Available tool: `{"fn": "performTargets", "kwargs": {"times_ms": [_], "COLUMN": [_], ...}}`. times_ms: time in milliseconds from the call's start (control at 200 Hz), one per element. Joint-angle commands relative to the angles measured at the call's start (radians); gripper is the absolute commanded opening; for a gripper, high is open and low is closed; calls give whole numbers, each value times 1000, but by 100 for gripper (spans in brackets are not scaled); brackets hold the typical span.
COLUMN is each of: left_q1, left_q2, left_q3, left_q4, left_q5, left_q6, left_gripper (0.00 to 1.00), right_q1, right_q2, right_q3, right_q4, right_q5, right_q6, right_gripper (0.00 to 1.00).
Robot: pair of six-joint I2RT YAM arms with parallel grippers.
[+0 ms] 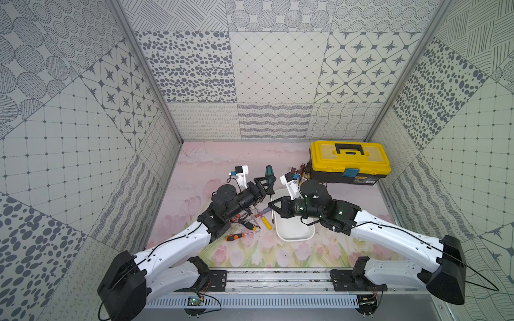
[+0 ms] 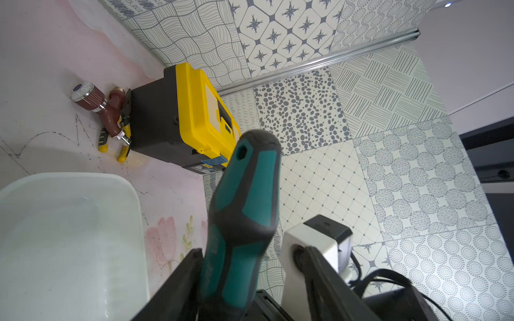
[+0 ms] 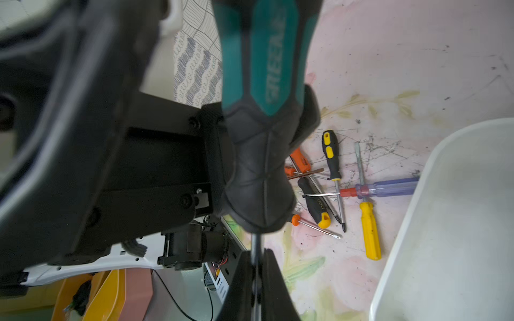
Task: Put the screwdriver on the desktop into the storage box
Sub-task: Place the screwdriver in the storage box.
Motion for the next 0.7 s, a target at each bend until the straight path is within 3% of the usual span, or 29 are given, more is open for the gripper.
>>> {"fn": "performTargets", "kwargs": {"times_ms": [0, 175, 420, 470, 600, 635, 695], "left_q1": [-12, -19, -23, -24, -24, -23, -23], "left_q2": [43, 111, 132, 132, 140, 145, 156], "left_q3": [70, 129, 125, 121, 72, 63, 55], "left_q4": [-198, -272, -276, -272, -129, -92, -39], "left_q5": [44, 85, 64, 60, 94, 108, 133], "left_q6": [128, 161, 152, 144, 91, 78, 56], "left_gripper": [59, 43, 0, 0, 0, 0, 0], "right_q1": [36, 56, 57, 55, -25, -71, -160], "right_q2": [47, 56, 19, -4, -96, -120, -157], "right_q3": [57, 67, 49, 34, -70, -113, -191], "right_q4": [-250, -259, -250, -230, -101, -47, 65], "right_q5": [255, 289, 277, 262, 88, 2, -167], "right_q6": [-86, -88, -92, -90, -35, -2, 60], "right_gripper": [0, 0, 0, 0, 63, 70, 70]}}
